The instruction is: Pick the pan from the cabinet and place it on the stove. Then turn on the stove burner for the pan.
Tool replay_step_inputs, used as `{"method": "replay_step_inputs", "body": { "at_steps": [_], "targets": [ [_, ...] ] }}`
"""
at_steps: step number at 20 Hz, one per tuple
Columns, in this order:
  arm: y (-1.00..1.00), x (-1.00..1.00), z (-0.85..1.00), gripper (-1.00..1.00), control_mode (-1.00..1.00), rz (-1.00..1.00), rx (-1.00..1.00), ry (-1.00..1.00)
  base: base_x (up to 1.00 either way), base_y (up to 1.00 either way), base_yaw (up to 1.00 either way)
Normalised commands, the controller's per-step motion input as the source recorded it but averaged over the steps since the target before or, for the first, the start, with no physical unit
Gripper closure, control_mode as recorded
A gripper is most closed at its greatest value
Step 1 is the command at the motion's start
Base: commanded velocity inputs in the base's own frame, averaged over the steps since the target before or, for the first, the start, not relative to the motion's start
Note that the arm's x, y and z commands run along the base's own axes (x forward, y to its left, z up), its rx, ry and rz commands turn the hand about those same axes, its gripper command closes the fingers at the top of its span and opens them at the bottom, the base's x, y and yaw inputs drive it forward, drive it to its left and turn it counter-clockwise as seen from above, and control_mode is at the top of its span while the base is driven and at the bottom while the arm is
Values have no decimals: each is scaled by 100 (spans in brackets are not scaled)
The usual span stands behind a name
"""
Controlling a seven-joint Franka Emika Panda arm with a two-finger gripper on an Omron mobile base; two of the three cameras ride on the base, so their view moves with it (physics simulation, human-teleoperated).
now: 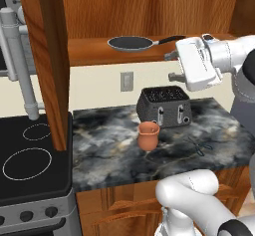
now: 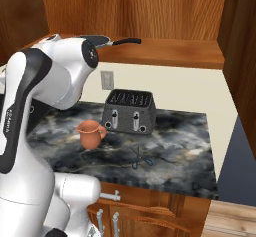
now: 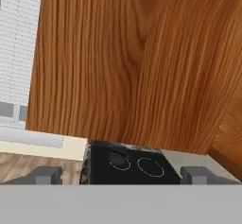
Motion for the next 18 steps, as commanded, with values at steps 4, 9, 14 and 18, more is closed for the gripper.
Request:
{"method": "replay_step_inputs", "body": {
  "at_steps": [4,9,14,18],
  "targets": [
    [-51,0,17,-100,-100,-7,0,-33,0,0,0],
    [-54,23,18,-100,-100,-10,0,-18,0,0,0],
    [-54,42,6,-100,-100,-10,0,-8,0,0,0],
    [-47,53,0,-100,-100,-11,0,-1,0,0,0]
  ]
}}
